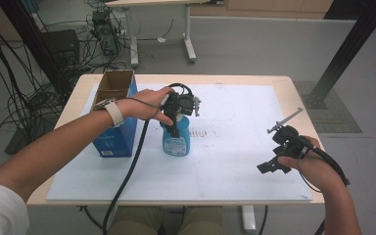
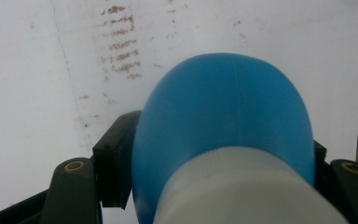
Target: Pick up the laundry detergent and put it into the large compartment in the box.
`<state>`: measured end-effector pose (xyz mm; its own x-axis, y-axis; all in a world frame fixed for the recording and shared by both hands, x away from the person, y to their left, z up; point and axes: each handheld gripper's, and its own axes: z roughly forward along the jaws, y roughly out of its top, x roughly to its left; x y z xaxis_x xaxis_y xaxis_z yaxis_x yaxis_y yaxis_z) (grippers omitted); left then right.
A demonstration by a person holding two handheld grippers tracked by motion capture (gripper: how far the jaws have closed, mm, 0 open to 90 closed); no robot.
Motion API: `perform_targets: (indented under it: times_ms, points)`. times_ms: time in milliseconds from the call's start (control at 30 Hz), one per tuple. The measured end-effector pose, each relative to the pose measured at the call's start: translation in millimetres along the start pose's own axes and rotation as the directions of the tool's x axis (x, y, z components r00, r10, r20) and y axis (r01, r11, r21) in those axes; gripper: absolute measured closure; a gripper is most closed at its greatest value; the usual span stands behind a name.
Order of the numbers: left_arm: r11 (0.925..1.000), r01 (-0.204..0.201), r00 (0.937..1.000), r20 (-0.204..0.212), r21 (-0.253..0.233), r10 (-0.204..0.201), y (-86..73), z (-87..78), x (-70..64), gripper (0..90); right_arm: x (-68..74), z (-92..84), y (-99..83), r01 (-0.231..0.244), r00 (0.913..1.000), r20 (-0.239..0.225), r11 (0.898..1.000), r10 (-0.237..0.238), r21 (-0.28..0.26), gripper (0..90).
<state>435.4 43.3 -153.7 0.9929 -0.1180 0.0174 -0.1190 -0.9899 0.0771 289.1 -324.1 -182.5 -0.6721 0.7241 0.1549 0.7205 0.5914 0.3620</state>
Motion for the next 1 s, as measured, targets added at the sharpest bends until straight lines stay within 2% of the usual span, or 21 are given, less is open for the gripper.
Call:
perform_targets:
  times_ms: [200,1000]
  points:
    - [1.0000,-0.005,0.9999,0.013,0.001,0.005,0.6,0.4,1.6,39.2,2.7,-1.5,-0.5,0.003,1.0000,0.006,1.000,-0.003,0.000,7.9]
    - [1.0000,0.004,0.9999,0.014,0.008,-0.004,2.3,0.4,1.6,39.5,9.5,-5.6,2.1,0.017,0.9997,0.016,1.000,-0.017,-0.003,8.0]
